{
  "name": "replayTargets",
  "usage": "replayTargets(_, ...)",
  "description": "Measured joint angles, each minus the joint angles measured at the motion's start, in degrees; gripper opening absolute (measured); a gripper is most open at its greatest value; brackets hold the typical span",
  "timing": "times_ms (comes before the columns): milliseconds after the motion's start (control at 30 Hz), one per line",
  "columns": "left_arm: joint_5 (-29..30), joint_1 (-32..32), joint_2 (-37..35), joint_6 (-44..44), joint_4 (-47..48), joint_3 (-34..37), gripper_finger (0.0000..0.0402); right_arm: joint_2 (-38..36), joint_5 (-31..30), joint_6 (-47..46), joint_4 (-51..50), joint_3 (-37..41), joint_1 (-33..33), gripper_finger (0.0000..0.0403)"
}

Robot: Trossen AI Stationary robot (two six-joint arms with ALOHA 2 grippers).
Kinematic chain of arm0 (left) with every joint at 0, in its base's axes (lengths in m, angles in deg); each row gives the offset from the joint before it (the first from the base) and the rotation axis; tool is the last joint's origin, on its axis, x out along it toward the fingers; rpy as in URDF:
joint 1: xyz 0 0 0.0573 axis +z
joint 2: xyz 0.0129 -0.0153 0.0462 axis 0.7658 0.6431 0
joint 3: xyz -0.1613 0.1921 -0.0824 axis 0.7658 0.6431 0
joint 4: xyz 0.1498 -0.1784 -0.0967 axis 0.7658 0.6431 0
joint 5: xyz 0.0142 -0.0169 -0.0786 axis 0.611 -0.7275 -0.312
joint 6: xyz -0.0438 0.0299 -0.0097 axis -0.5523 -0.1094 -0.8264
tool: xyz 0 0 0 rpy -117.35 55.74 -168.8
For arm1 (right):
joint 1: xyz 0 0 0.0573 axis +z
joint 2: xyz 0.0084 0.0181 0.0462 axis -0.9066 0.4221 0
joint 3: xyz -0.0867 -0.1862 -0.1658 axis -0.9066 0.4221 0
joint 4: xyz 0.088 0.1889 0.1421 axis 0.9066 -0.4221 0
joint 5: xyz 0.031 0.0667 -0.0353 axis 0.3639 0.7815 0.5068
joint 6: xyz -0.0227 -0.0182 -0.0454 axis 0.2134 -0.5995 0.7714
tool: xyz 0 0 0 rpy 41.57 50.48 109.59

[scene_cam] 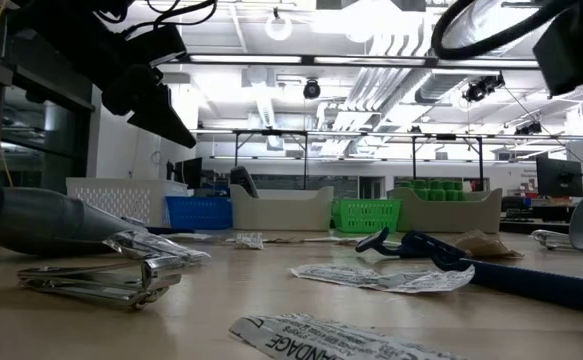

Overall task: Pick & Place Travel size toiletries
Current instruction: Put the deodorant into the right white bin

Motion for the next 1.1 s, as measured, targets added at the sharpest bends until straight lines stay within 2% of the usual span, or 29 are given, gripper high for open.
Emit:
replayTargets(400,-0.64,0.02,0.00,-0.01,0.00,0.00,0.0152,-0.04,-3.10,-0.01,1.50,-0.04,-1.17,0.0294)
replayTargets(1100,-1.04,0.02,0.01,-0.01,0.00,0.00,0.0152,3.48,-0.89,-3.65,3.64,-0.15,-1.19,0.0282)
